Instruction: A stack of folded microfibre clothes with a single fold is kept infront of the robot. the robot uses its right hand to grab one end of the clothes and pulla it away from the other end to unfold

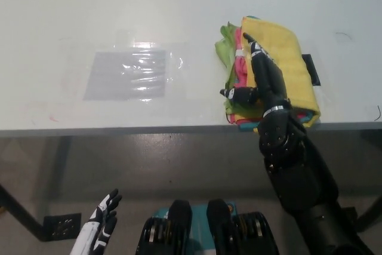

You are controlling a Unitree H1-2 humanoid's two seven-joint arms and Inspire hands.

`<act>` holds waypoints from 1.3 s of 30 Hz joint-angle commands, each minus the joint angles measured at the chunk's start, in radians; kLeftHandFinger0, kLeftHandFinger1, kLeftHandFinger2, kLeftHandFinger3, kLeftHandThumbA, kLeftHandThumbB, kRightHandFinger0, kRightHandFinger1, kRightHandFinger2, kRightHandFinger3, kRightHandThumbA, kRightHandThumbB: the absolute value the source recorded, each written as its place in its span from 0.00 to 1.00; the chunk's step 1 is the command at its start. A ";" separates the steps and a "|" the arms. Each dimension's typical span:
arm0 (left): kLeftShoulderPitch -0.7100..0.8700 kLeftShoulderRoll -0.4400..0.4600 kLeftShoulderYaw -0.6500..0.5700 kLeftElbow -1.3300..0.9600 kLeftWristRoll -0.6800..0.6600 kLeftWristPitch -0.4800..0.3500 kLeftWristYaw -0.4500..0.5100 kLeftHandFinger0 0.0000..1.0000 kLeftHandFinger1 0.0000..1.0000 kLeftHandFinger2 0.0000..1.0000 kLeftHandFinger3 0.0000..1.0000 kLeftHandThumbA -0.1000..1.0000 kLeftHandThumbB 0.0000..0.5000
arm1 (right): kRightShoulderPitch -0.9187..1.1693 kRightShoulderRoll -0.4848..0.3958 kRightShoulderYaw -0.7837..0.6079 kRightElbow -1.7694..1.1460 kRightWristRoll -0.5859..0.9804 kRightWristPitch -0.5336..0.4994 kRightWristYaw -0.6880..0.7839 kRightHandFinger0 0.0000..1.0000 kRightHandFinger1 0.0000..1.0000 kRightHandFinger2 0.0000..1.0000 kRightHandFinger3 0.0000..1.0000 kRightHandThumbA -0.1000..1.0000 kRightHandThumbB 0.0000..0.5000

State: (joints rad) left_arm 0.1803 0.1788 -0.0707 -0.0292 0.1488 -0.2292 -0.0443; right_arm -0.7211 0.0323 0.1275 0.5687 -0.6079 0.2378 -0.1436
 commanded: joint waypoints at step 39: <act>-0.070 0.011 0.014 -0.031 0.042 0.005 -0.004 1.00 1.00 1.00 1.00 1.00 0.70 | -0.017 -0.019 -0.184 -0.058 0.298 -0.360 -0.280 0.01 0.26 0.56 0.44 0.24 0.31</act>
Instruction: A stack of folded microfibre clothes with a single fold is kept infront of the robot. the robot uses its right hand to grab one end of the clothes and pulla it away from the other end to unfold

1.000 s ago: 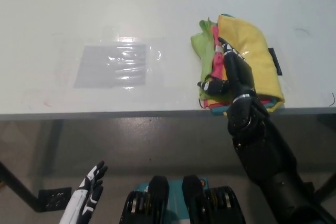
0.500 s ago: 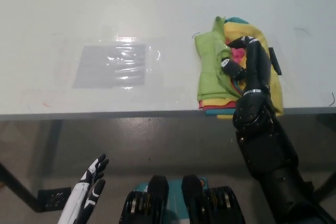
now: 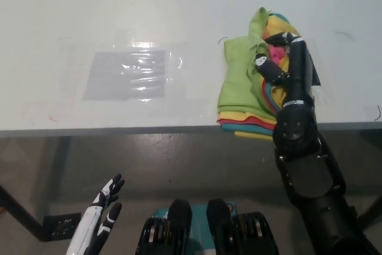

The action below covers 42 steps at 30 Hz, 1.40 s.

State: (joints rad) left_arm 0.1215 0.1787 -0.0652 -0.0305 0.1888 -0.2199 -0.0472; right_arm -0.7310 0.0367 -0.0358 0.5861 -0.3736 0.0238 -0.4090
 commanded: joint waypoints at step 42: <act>0.004 0.019 0.025 -0.036 0.019 0.006 0.001 1.00 1.00 1.00 1.00 1.00 0.69 | 0.369 -0.315 -0.106 -0.787 0.185 -0.059 0.210 1.00 1.00 1.00 1.00 1.00 0.62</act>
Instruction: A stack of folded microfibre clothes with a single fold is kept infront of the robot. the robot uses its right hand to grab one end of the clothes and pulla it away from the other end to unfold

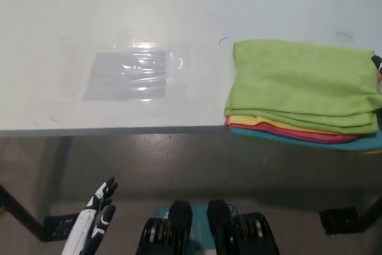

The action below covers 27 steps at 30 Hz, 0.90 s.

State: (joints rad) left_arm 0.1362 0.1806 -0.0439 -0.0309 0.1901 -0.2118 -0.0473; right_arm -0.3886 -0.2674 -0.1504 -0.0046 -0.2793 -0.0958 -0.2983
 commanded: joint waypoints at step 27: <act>-0.012 0.018 0.003 -0.022 -0.005 -0.014 -0.010 1.00 1.00 1.00 1.00 1.00 0.69 | 0.581 0.129 0.371 0.020 -0.010 -0.374 -0.140 1.00 1.00 1.00 1.00 1.00 0.55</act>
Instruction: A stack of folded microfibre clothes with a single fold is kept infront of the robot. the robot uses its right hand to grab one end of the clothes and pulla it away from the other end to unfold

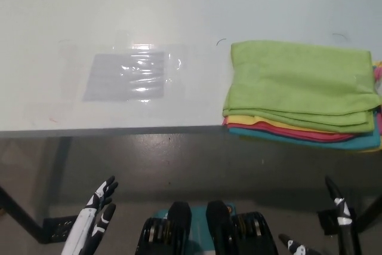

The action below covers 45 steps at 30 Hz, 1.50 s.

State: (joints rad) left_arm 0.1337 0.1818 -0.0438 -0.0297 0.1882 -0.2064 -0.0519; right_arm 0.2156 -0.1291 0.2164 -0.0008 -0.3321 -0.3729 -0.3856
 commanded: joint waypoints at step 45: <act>-0.008 0.016 -0.003 -0.032 0.010 0.002 -0.006 1.00 1.00 1.00 1.00 1.00 0.68 | -0.079 0.022 -0.057 0.078 0.059 -0.073 0.124 1.00 1.00 1.00 1.00 0.97 0.51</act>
State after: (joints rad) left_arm 0.1332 0.1881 -0.0449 -0.0300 0.1887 -0.2047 -0.0535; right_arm 0.1495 -0.1089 0.1741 0.0846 -0.2585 -0.4074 -0.2836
